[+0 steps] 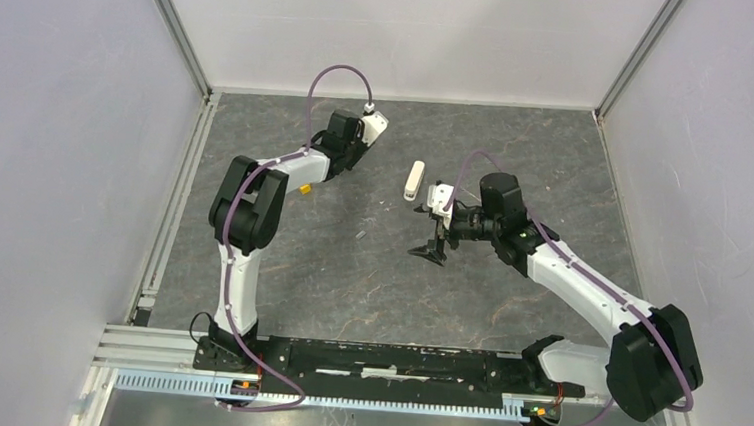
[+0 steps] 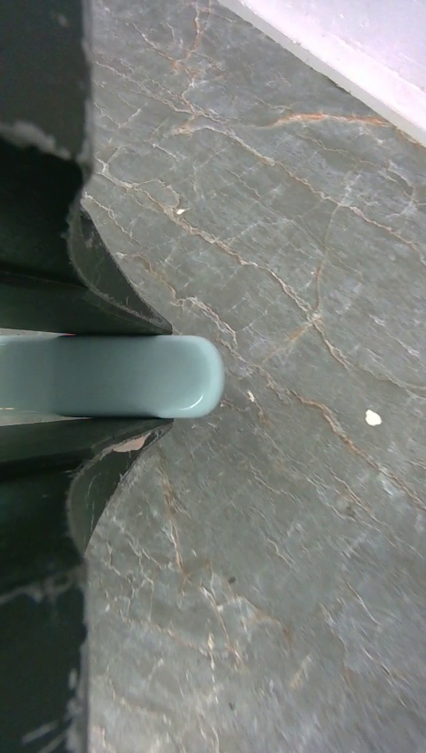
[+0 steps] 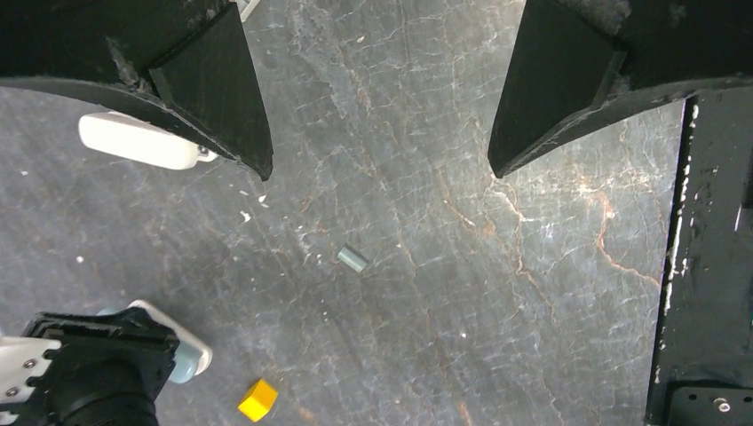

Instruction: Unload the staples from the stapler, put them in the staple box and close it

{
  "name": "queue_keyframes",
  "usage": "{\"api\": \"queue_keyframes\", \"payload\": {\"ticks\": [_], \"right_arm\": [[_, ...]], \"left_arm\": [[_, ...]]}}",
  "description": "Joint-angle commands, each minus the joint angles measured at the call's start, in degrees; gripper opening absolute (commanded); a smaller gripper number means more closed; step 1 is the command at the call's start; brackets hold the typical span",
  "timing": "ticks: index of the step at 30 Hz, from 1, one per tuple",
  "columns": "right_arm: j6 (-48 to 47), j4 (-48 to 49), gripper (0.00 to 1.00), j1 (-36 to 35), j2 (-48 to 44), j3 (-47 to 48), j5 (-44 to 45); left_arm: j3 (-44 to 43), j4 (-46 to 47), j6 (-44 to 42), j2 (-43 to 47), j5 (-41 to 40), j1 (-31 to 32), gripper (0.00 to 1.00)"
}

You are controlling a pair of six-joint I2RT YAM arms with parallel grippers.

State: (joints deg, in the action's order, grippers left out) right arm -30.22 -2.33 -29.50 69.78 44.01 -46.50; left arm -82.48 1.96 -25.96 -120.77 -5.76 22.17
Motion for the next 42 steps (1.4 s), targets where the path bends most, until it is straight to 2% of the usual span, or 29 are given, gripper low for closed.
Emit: {"api": "queue_keyframes", "payload": {"ticks": [1, 6, 9, 14, 17, 20, 24, 26, 31, 34, 38, 42], "right_arm": [[-1.2, -1.5, 0.98, 0.3, 1.0, 2.4, -0.9], [-1.7, -2.1, 0.98, 0.5, 1.5, 2.6, -0.2], [-2.2, -2.7, 0.98, 0.9, 1.5, 2.8, -0.3], [-3.3, -3.6, 0.98, 1.8, 0.7, 3.0, 0.3], [-3.6, -3.7, 0.98, 2.7, -0.1, 3.0, 1.0], [-3.2, -3.8, 0.98, 4.2, -0.5, 3.2, 2.2], [-1.8, -4.3, 0.98, 6.8, -0.1, 4.3, 5.5], [-1.0, -4.7, 0.98, 8.3, 0.5, 4.8, 6.4], [0.5, -5.3, 0.98, 11.5, 1.8, 5.5, 6.5], [1.1, -5.4, 0.98, 12.6, 2.2, 5.7, 6.6], [1.5, -5.4, 0.98, 13.3, 2.7, 5.8, 6.5], [1.6, -5.5, 0.98, 13.8, 3.3, 5.9, 6.2]], "left_arm": [[-2.0, 0.5, -4.9, -1.3, -3.6, -1.1, 0.43], [-2.1, 0.8, -1.4, 1.3, -3.0, -1.7, 0.62], [-1.9, 1.4, 3.9, 5.2, -2.3, -1.7, 0.72], [-0.1, 3.0, 21.4, 13.1, -0.4, -1.8, 1.00], [1.4, 3.8, 36.0, 15.8, 5.0, -2.9, 1.00], [1.4, 3.1, 49.3, 15.6, 16.1, -4.5, 1.00], [0.6, 1.4, 59.1, 12.5, 24.5, -3.6, 1.00], [0.2, -0.8, 58.0, 11.4, 23.4, -1.4, 1.00], [-5.1, -10.3, 49.9, 8.2, 13.2, 4.8, 0.98], [-12.4, -18.1, 46.4, 4.5, 8.1, 7.6, 0.94], [-19.8, -24.7, 43.0, -0.9, 5.9, 10.9, 0.89], [-26.2, -29.6, 42.0, -5.7, 4.2, 12.0, 0.78]]}}
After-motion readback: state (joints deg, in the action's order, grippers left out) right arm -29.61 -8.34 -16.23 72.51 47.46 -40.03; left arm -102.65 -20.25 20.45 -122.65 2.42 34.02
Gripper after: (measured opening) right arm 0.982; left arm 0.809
